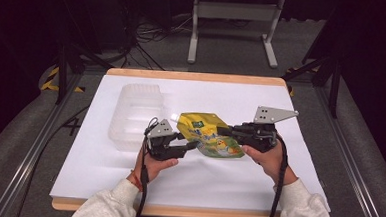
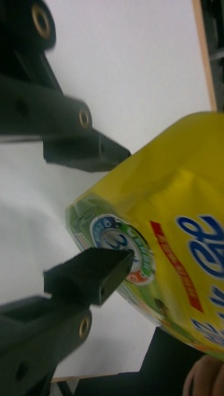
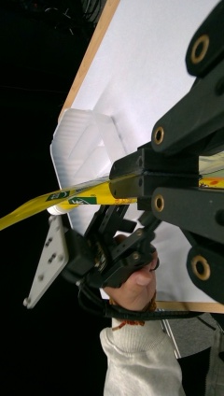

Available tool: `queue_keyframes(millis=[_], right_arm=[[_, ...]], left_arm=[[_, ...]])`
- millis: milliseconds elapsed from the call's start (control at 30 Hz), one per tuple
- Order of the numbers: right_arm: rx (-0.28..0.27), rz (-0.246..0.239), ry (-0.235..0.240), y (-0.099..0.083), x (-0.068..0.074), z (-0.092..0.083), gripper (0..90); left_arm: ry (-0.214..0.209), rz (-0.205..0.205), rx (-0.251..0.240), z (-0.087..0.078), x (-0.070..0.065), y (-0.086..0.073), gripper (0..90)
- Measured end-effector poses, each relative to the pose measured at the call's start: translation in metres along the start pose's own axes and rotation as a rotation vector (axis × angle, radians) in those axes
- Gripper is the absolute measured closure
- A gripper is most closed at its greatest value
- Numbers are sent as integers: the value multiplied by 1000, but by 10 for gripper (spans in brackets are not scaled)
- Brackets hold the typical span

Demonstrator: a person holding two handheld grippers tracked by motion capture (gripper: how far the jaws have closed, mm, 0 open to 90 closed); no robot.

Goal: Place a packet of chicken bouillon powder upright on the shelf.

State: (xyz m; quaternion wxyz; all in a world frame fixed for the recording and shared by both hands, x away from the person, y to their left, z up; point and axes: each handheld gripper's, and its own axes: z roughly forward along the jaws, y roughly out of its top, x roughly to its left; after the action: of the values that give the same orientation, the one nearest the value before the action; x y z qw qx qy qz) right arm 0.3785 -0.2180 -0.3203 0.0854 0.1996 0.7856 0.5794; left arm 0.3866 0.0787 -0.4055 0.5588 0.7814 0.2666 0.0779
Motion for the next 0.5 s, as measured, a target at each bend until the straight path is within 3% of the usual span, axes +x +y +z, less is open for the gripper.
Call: queue_keyframes(millis=[67,267,500], right_arm=[[-8,13,-2,-2,-2,0,900],[-33,34,-22,-3,-6,0,900],[-22,1,-37,-3,-1,6,900]], left_arm=[[3,-9,-17,-3,0,1,619],[29,18,-29,-12,0,5,771],[86,61,-12,-24,-2,15,875]])
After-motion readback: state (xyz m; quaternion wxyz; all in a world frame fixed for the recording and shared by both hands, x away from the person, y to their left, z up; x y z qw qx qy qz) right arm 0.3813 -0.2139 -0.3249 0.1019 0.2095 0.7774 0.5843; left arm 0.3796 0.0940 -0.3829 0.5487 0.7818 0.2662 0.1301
